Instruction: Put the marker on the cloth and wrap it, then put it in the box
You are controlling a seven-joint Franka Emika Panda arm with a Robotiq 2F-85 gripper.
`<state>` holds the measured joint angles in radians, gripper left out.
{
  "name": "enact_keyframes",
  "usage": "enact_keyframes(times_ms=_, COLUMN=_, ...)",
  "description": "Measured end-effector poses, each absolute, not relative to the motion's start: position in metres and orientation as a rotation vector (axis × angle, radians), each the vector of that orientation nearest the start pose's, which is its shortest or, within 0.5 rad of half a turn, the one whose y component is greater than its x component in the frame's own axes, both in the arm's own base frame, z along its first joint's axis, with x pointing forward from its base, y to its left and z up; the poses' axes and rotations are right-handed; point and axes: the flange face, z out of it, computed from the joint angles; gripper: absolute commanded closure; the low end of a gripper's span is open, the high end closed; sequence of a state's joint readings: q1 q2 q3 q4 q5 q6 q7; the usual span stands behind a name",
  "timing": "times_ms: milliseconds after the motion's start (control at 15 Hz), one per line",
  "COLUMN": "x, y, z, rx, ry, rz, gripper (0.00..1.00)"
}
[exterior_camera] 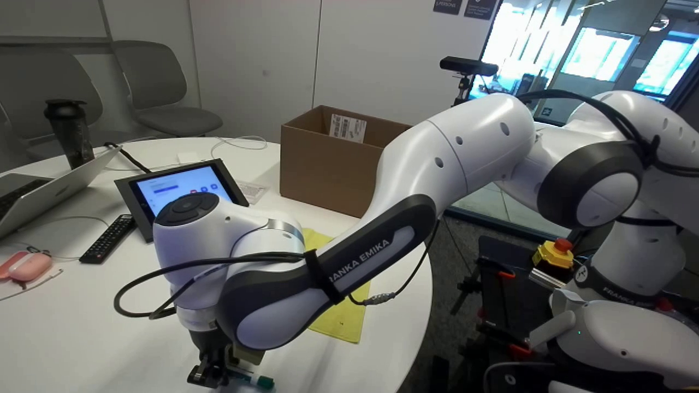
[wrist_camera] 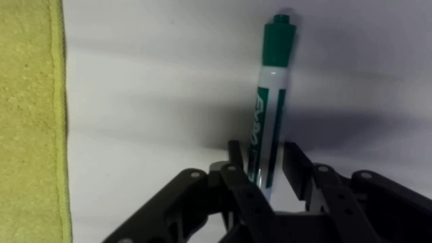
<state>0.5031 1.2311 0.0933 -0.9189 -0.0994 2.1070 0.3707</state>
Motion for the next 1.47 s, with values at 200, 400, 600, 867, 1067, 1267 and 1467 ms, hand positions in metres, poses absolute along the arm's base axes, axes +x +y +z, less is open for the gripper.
enact_keyframes(times_ms=200, x=0.657, y=0.411, z=0.112, rx=-3.146, ry=-0.356, rz=0.081, gripper=0.93)
enact_keyframes(times_ms=400, x=0.655, y=0.408, z=0.112, rx=-3.168, ry=-0.364, rz=0.12, gripper=0.93)
enact_keyframes(times_ms=600, x=0.656, y=0.403, z=0.116, rx=-3.186, ry=-0.362, rz=0.151, gripper=0.93)
enact_keyframes(times_ms=867, x=0.671, y=0.385, z=0.141, rx=-3.226, ry=-0.334, rz=0.118, gripper=0.93)
enact_keyframes(times_ms=1067, x=0.693, y=0.353, z=0.166, rx=-3.265, ry=-0.272, rz=0.069, gripper=0.93)
enact_keyframes(times_ms=1267, x=0.713, y=0.311, z=0.18, rx=-3.294, ry=-0.184, rz=0.044, gripper=0.93)
enact_keyframes(times_ms=1467, x=0.726, y=0.266, z=0.182, rx=-3.32, ry=-0.093, rz=0.056, gripper=0.93)
